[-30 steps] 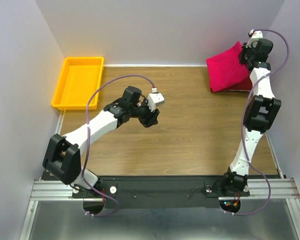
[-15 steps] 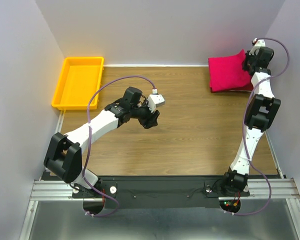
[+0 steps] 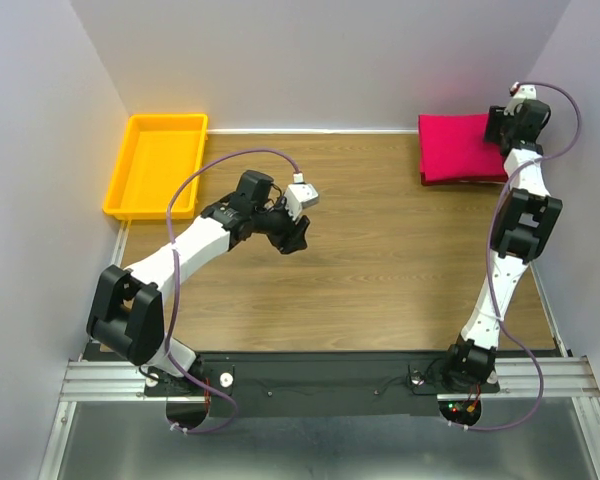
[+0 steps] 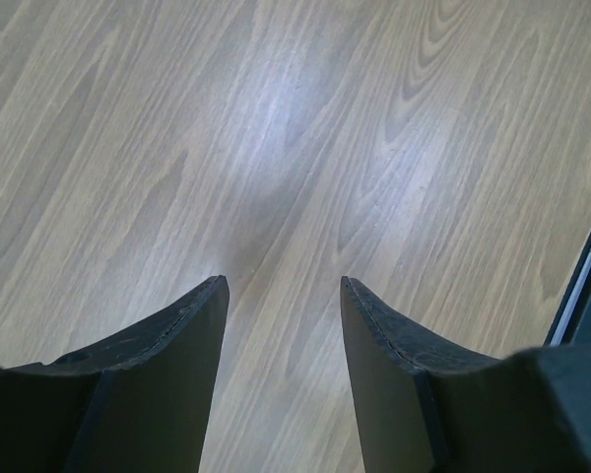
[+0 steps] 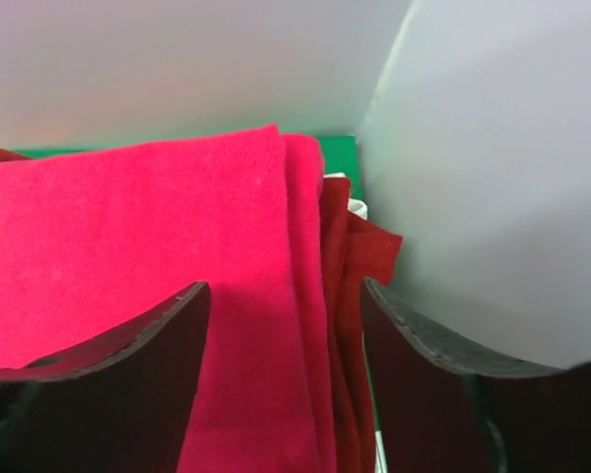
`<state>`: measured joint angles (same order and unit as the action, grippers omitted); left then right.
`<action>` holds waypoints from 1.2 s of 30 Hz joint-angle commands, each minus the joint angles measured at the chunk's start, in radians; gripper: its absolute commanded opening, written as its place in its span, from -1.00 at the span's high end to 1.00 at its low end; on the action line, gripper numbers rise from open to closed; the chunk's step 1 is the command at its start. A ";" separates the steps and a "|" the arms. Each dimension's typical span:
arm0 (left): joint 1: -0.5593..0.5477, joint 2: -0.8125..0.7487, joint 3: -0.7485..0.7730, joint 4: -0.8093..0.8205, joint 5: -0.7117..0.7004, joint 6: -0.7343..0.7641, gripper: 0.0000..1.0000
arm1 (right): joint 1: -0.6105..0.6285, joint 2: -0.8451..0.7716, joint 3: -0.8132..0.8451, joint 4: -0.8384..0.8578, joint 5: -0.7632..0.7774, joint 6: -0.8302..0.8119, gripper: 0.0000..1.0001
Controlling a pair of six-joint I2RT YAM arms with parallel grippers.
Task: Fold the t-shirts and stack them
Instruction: Neatly place the folded tshirt to the corner
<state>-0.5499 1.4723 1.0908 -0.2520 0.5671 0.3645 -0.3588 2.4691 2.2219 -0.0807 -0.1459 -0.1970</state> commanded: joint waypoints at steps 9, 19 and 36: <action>0.097 -0.113 0.020 0.052 0.099 -0.024 -0.56 | -0.005 -0.312 -0.125 0.071 -0.257 0.115 -0.93; 0.143 -0.098 0.061 0.048 0.174 -0.032 -0.58 | -0.005 -0.225 -0.079 0.131 -0.359 0.445 -1.00; 0.188 -0.015 0.127 -0.056 0.203 -0.018 -0.63 | -0.011 0.026 -0.334 0.917 -0.264 0.637 -1.00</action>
<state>-0.3683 1.4464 1.1500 -0.2871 0.7452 0.3389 -0.3592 2.4611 1.8248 0.6567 -0.4702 0.4435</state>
